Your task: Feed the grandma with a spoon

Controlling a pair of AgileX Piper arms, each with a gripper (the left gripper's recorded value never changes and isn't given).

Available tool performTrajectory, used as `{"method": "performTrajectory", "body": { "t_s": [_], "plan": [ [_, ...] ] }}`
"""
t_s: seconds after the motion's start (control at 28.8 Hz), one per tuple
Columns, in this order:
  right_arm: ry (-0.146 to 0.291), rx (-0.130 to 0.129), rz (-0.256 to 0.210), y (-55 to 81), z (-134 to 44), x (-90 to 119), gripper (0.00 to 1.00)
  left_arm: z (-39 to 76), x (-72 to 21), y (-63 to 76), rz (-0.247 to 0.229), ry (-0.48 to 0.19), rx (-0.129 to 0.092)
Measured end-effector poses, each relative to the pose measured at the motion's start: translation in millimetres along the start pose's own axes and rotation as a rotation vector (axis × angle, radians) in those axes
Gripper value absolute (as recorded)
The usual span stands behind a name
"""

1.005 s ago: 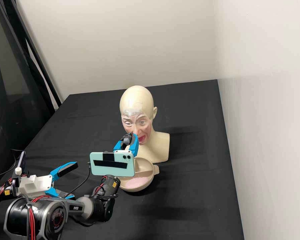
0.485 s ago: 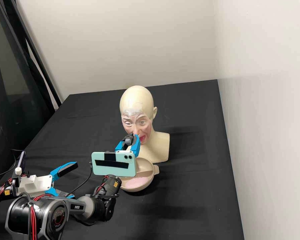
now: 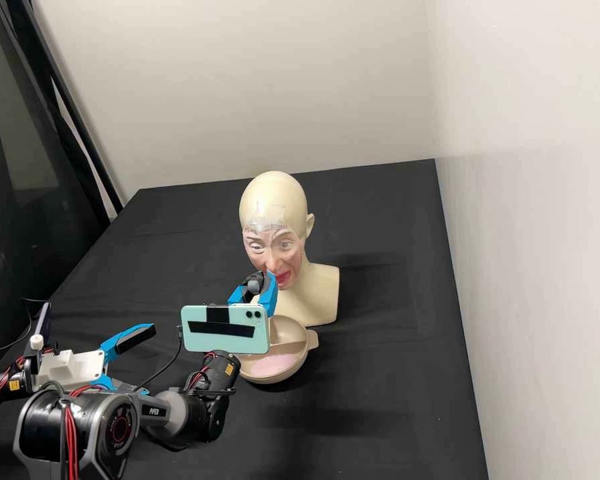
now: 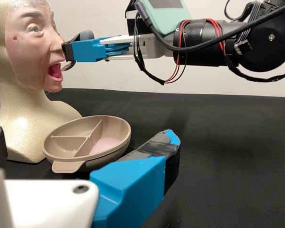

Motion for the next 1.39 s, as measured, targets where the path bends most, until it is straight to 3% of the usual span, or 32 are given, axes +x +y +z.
{"method": "performTrajectory", "body": {
  "t_s": [0.49, 1.25, 1.39],
  "plan": [
    [-0.010, -0.003, -0.007, -3.5, 3.6, 6, 0.00, 0.0, 0.0, 0.0, 0.000, 0.000, 0.000],
    [-0.007, 0.004, 0.030, 2.3, 1.5, 16, 0.00, 0.0, 0.0, 0.0, 0.000, 0.000, 0.000],
    [-0.018, 0.015, 0.038, 1.4, 1.7, 17, 0.00, 0.0, 0.0, 0.0, 0.000, 0.000, 0.000]
  ]
}}
